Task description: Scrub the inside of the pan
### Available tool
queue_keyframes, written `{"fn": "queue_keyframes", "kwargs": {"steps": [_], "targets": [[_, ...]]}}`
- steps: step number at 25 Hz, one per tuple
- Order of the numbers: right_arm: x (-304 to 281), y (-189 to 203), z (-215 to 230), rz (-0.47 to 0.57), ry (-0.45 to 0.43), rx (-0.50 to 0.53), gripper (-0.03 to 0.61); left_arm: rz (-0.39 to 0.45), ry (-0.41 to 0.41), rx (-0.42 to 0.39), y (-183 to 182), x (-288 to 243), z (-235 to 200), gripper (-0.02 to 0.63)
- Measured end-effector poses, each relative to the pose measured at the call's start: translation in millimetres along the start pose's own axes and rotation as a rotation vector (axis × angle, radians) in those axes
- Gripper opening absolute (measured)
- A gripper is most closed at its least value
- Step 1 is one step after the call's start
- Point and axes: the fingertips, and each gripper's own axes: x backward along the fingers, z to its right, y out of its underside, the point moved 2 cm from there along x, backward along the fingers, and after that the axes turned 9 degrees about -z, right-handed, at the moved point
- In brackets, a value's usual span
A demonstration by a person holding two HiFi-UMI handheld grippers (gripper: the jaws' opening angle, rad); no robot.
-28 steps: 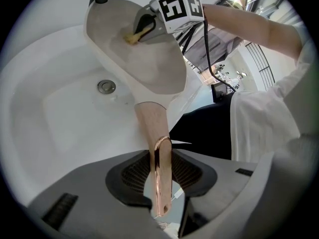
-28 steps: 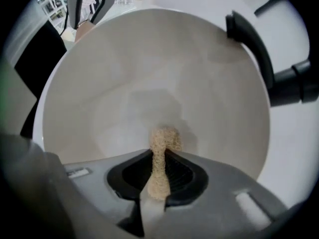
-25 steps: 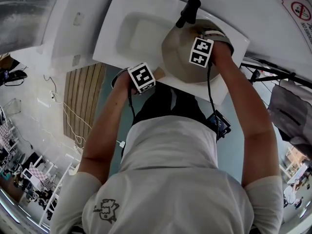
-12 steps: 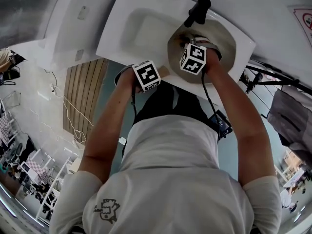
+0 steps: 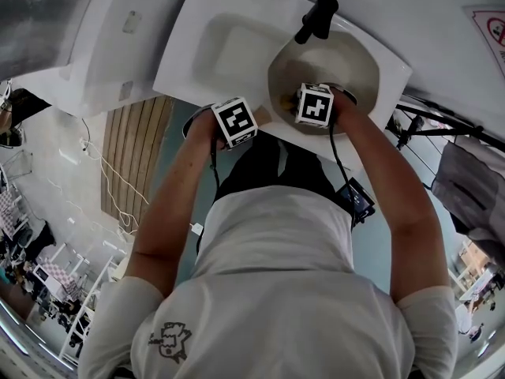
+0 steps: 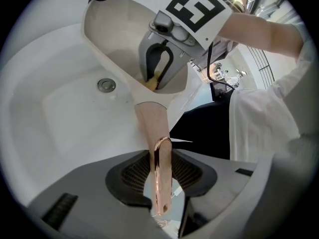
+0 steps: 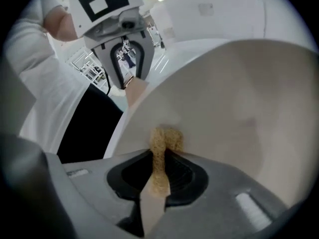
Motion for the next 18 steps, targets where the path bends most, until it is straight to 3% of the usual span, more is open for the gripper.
{"fn": "queue_keyframes", "kwargs": {"steps": [5, 9, 14, 16, 18], "targets": [[-8.7, 59.1, -21.4, -0.341, -0.189, -0.055, 0.067, 0.007, 0.014, 0.004, 1.1, 0.0, 0.3, 0.135], [-0.6, 117.6, -20.5, -0.658, -0.213, -0.086, 0.067, 0.018, 0.017, 0.011, -0.2, -0.2, 1.3, 0.135], [22.5, 169.3, 13.5, -0.959, -0.038, -0.060, 0.067, 0.043, 0.016, 0.005, -3.7, 0.3, 0.8, 0.133], [24.3, 179.9, 41.8, -1.031, 0.105, -0.024, 0.067, 0.043, 0.018, 0.002, -3.6, 0.3, 1.1, 0.133], [44.8, 177.9, 75.2, -1.077, 0.327, 0.003, 0.067, 0.045, 0.019, 0.000, -3.6, 0.7, 0.8, 0.133]]}}
